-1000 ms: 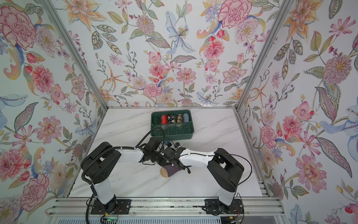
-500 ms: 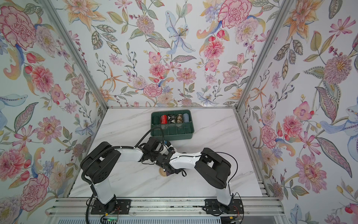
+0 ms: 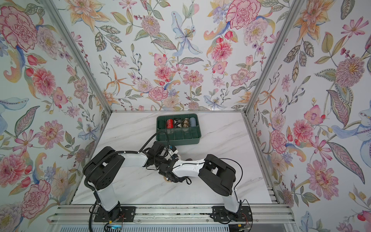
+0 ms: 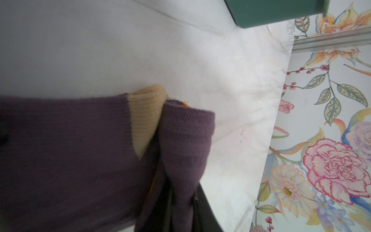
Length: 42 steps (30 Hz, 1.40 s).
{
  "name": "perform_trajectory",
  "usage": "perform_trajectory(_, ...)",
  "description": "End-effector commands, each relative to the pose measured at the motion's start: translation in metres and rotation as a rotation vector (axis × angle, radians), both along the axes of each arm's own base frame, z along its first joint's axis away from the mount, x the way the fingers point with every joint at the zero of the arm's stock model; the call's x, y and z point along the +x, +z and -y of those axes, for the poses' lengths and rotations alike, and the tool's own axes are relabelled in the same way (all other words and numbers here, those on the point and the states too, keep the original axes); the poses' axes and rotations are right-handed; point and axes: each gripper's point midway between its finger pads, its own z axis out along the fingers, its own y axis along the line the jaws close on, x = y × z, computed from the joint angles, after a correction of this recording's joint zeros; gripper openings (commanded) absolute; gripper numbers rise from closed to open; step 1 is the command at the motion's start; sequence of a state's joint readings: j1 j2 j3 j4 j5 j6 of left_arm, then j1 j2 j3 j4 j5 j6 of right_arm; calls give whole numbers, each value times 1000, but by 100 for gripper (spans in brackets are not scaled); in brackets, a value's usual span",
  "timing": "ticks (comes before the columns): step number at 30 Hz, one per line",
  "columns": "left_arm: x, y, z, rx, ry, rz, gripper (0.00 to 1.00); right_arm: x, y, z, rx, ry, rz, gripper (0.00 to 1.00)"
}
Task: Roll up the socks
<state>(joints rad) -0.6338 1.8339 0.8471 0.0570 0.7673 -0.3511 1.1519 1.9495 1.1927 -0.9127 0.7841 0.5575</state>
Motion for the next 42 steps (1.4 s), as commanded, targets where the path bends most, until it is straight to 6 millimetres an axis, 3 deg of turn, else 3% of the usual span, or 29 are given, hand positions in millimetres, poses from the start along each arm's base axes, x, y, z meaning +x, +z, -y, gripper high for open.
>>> perform_trajectory(1, 6, -8, -5, 43, 18, -1, 0, -15, -11, -16, -37, 74, -57, 17)
perform_trajectory(16, 8, -9, -4, 40, 12, -1, 0, -20, -8, -37, 24, 120, -80, 20)
perform_trajectory(27, 18, -5, -1, 38, 11, 18, 0, -33, -20, -61, 134, 186, -153, 22)
perform_trajectory(42, 25, -4, 4, 36, 4, 23, 0, -49, -32, -78, 294, 235, -252, 24)
